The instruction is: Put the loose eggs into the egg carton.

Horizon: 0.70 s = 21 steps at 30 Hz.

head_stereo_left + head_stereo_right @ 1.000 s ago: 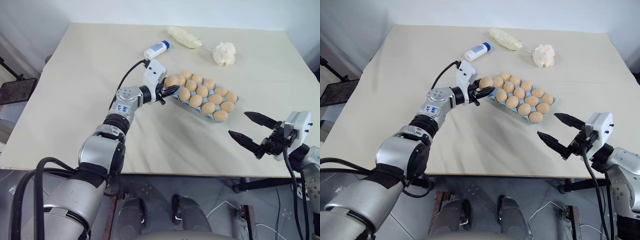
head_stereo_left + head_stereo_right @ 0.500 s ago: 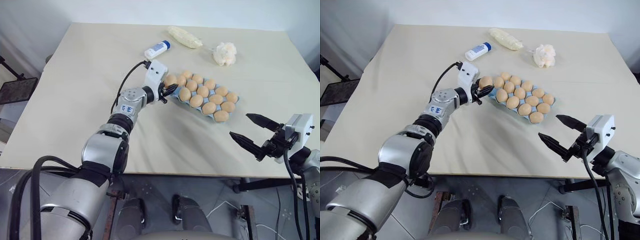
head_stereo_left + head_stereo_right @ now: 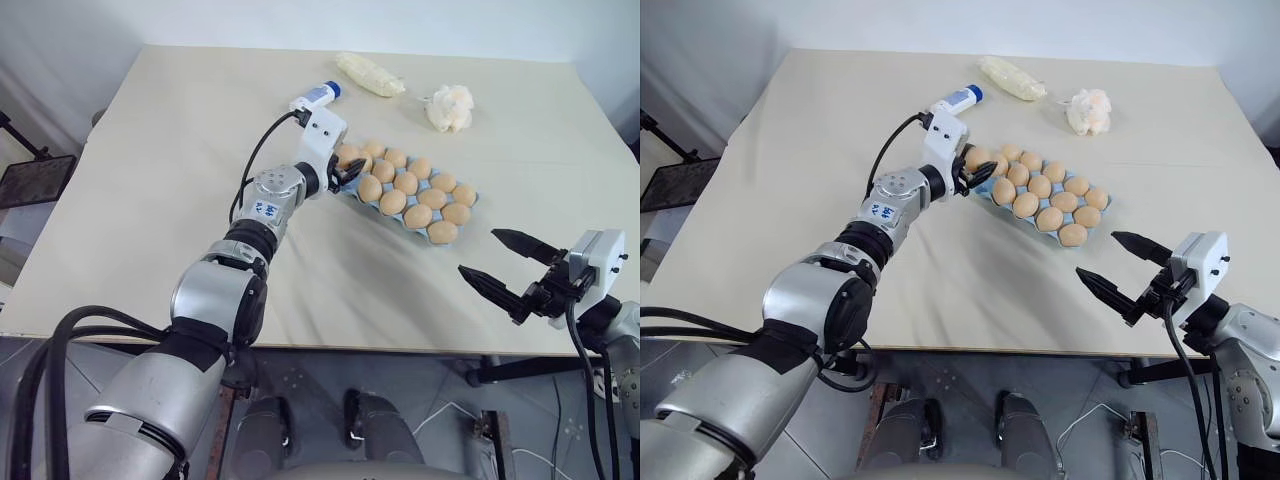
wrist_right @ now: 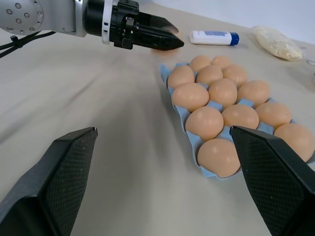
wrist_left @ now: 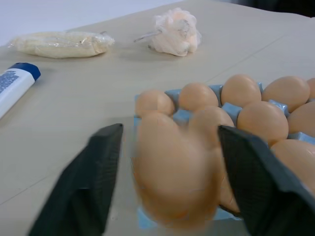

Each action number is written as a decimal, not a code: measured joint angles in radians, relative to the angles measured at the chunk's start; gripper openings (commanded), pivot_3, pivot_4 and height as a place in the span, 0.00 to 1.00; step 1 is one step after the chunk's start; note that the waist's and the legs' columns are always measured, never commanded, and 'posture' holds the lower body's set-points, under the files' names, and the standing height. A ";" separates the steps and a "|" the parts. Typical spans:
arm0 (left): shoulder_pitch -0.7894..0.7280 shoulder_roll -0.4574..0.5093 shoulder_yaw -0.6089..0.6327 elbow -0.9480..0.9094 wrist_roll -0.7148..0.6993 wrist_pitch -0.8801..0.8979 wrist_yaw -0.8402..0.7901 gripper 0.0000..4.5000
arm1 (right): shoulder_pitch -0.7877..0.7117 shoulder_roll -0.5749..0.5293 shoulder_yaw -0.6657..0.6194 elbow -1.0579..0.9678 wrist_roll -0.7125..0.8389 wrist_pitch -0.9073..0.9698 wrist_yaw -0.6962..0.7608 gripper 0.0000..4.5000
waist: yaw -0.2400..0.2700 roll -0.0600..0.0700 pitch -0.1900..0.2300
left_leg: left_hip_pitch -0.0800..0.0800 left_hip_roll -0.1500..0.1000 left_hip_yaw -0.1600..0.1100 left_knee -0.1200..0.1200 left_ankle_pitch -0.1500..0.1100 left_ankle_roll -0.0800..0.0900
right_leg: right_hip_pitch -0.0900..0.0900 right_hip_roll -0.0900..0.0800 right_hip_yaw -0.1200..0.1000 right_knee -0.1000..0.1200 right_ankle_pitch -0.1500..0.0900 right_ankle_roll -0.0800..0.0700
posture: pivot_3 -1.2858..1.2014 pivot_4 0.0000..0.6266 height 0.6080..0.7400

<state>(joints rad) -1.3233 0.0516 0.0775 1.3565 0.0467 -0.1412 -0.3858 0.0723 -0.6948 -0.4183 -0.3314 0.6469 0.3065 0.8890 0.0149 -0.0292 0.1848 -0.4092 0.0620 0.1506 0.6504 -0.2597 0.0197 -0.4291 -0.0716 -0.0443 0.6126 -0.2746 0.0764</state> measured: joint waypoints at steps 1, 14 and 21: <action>0.000 0.000 0.003 0.000 0.000 0.000 0.000 0.99 | 0.001 0.000 0.000 0.000 0.000 0.000 0.000 1.00 | 0.000 0.000 0.000 | 0.000 0.000 0.000 0.000 0.000 0.000 | 0.000 0.000 0.000 0.000 0.000 0.000 | 0.52 0.24 1.00; 0.001 0.048 0.024 -0.001 0.001 -0.012 -0.066 1.00 | -0.010 0.000 0.001 0.004 -0.003 0.000 0.001 1.00 | 0.000 0.000 0.000 | 0.000 0.000 0.000 0.001 0.000 0.000 | 0.000 0.000 0.000 0.001 0.000 0.000 | 0.52 0.24 1.00; 0.036 0.118 0.034 -0.033 -0.014 -0.045 -0.175 1.00 | -0.033 -0.001 0.022 0.025 -0.006 0.002 0.014 1.00 | -0.009 0.000 0.000 | 0.001 0.000 0.000 0.002 0.000 -0.001 | 0.000 0.000 0.000 0.004 0.000 0.000 | 0.52 0.24 1.00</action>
<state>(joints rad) -1.2870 0.1696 0.1117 1.3235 0.0328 -0.1860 -0.5606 0.0396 -0.6957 -0.3968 -0.3062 0.6413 0.3085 0.9035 0.0061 -0.0292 0.1848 -0.4087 0.0625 0.1509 0.6522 -0.2593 0.0192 -0.4294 -0.0713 -0.0440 0.6170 -0.2748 0.0761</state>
